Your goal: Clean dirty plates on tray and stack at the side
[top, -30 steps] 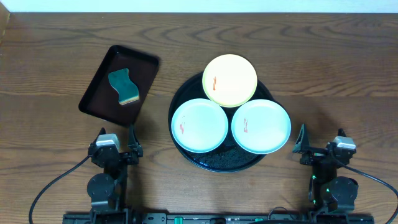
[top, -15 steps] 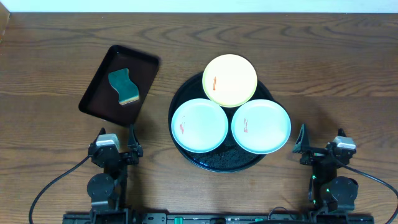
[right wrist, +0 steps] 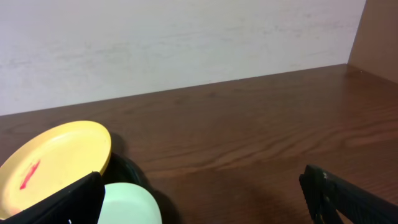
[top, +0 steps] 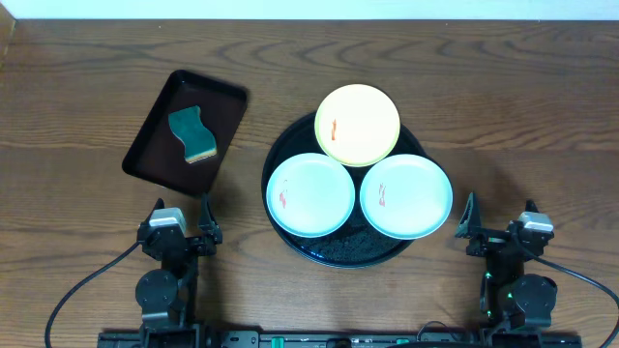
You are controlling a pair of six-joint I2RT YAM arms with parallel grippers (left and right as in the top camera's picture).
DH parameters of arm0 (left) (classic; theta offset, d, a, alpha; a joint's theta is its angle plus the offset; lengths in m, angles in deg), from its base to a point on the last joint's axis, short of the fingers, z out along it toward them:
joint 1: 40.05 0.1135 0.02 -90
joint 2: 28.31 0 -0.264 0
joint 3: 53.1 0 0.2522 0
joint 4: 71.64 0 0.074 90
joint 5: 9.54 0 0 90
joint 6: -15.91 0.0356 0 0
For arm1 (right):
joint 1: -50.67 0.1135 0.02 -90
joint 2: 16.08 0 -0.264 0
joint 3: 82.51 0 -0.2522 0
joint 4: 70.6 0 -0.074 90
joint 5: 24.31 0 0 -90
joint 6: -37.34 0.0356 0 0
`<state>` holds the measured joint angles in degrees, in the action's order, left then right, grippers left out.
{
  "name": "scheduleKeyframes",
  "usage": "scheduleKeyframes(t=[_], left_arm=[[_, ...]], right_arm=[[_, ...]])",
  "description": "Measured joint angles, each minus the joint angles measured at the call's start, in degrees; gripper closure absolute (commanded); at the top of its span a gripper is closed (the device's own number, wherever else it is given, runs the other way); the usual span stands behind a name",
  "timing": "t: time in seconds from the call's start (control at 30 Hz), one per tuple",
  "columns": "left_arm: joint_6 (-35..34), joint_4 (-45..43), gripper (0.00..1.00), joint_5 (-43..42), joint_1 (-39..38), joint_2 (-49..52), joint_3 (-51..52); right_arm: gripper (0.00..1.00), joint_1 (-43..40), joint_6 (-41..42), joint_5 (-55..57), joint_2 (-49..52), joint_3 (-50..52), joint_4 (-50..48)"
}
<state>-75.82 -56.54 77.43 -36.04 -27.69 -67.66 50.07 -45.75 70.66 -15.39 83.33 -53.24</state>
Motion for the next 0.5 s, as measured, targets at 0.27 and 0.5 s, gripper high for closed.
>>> scheduleKeyframes(t=[0.27,0.5], left_arm=[[-11.5,-0.8,0.21,-4.9,0.0,0.0,0.0],[-33.5,-1.8,0.21,-11.8,0.0,0.0,0.0]], right_arm=[[0.01,0.0,0.0,0.0,0.0,0.0,0.0],[0.01,0.0,0.0,0.0,0.0,0.0,0.0]])
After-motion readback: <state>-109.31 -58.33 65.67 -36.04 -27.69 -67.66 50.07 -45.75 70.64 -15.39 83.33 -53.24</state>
